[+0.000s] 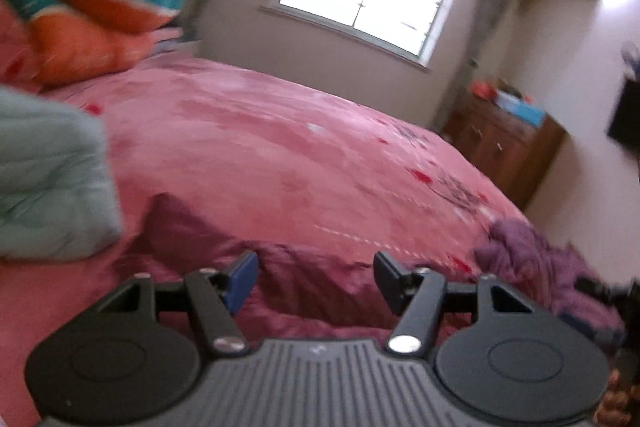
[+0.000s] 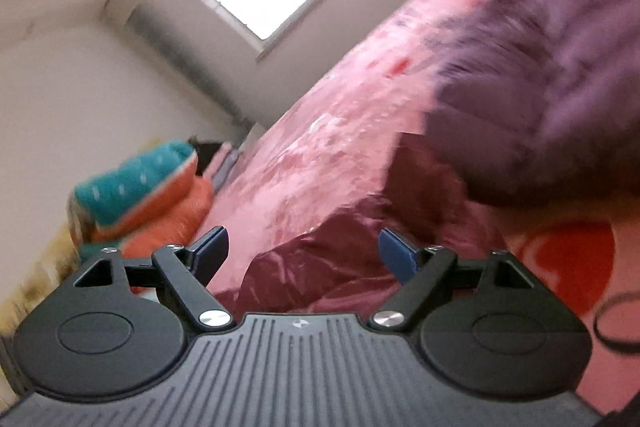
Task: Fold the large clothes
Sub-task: 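Fold the held hem up over the jacket body with both grippers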
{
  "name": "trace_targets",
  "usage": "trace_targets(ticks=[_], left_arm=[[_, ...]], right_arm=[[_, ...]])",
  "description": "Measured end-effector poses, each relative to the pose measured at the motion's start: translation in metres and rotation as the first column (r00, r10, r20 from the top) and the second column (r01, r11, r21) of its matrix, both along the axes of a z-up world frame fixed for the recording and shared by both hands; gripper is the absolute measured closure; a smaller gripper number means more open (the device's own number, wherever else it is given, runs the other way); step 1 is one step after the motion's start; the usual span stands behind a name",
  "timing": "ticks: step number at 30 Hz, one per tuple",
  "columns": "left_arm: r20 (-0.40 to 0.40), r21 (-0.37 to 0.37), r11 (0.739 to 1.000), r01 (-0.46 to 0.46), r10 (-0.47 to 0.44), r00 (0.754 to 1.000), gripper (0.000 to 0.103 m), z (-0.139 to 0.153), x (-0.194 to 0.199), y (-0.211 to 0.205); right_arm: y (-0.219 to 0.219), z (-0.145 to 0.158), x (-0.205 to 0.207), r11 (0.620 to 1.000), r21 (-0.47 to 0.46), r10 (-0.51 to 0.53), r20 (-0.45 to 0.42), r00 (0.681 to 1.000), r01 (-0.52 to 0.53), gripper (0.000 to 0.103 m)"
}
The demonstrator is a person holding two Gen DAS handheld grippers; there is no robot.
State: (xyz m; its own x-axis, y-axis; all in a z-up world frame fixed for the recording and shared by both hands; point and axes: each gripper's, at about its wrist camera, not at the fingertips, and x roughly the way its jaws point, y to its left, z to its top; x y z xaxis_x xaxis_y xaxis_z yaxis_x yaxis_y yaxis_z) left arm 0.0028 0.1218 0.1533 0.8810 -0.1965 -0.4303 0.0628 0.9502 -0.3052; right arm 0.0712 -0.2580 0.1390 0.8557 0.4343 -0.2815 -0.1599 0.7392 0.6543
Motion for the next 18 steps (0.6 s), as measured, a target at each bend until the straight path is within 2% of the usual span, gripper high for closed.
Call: trace_targets(ticks=[4,8,13,18], left_arm=[[0.003,0.076,0.993,0.091,-0.092,0.996,0.039,-0.008,0.018,-0.041],[-0.024,0.122,0.98,0.16,-0.158,0.987,0.039,-0.02,0.032,-0.069],[-0.07,0.155,0.973,0.171,-0.162,0.984,0.039,-0.037,0.048,-0.073],[-0.13,0.203,0.967,0.152,-0.127,0.983,0.039,-0.054,0.067,-0.067]], right_arm=[[0.036,0.004,0.011,0.988,-0.139,0.064,0.017,0.998,-0.061,0.0],[0.064,-0.005,0.03,0.961,-0.25,0.116,-0.033,0.993,-0.12,0.0],[0.091,-0.017,0.043,0.906,-0.38,0.171,-0.073,0.983,-0.186,0.0],[0.103,-0.028,0.055,0.845,-0.508,0.122,-0.122,0.985,-0.168,0.0]])
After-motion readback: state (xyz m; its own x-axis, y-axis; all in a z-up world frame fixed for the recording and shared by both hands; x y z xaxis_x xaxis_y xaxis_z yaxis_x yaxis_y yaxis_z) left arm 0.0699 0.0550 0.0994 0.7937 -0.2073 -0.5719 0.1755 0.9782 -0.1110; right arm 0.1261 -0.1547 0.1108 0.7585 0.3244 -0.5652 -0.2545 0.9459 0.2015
